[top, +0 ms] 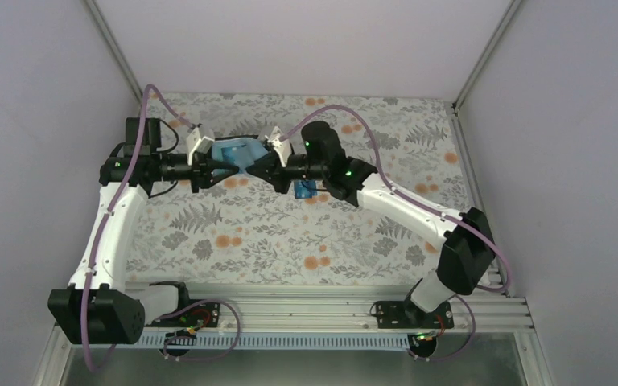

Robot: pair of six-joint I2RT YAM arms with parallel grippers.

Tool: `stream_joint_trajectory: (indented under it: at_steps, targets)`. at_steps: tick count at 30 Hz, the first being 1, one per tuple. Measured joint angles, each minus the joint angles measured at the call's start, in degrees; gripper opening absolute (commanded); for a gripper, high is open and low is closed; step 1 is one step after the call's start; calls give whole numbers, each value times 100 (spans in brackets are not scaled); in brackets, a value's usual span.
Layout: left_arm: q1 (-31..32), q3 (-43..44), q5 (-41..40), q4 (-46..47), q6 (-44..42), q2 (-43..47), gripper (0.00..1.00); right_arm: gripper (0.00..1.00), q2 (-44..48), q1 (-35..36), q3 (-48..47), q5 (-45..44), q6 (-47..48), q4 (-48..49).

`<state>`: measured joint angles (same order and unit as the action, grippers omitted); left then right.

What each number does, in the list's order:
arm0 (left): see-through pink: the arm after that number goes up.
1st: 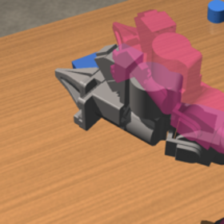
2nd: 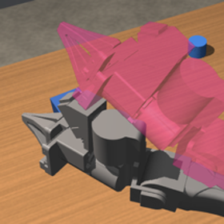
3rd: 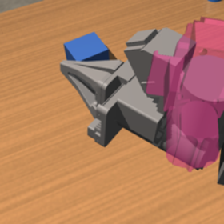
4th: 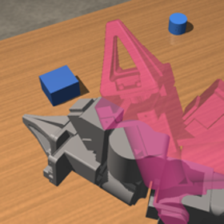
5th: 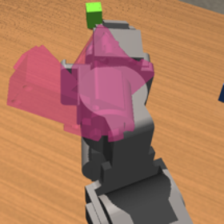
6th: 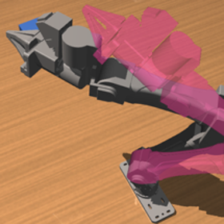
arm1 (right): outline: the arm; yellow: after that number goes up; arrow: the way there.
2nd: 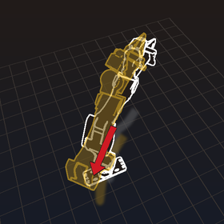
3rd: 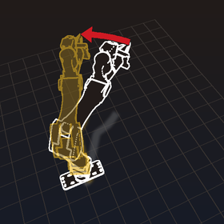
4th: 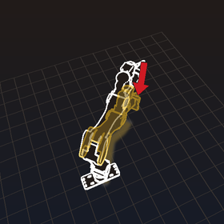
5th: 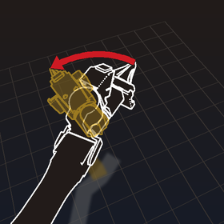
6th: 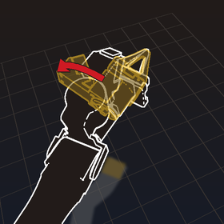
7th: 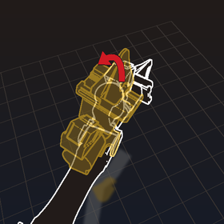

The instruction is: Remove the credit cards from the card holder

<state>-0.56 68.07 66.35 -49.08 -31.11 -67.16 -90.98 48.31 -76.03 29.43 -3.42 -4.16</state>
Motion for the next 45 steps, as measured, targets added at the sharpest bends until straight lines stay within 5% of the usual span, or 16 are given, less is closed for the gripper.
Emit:
stream_joint_trajectory:
  at_steps: [4,8,12,18,21,26,31,39,45]
  targets:
    - [9,0,225,-168,-216,15,21,4,138,-273,46,800,74,-35]
    - [9,0,348,-343,-350,35,4,4,273,-400,46,1495,284,-109]
    - [55,2,490,-503,-457,103,2,5,297,-450,42,1847,496,-186]
    - [44,2,260,-461,-219,129,2,36,356,-546,72,1836,616,-299]
    - [28,-44,-570,-44,208,142,2,38,531,-612,144,507,229,-306]
    - [31,-341,-3058,575,804,136,2,38,433,-824,4,-2041,-529,-562]
    - [31,-382,-4433,793,1012,118,2,37,481,-800,249,-1956,-520,-413]
    - [46,-376,-2533,608,831,87,2,28,612,-291,540,1237,-155,741]
    - [46,-232,-1019,111,275,101,2,25,310,-378,431,1589,-422,1003]
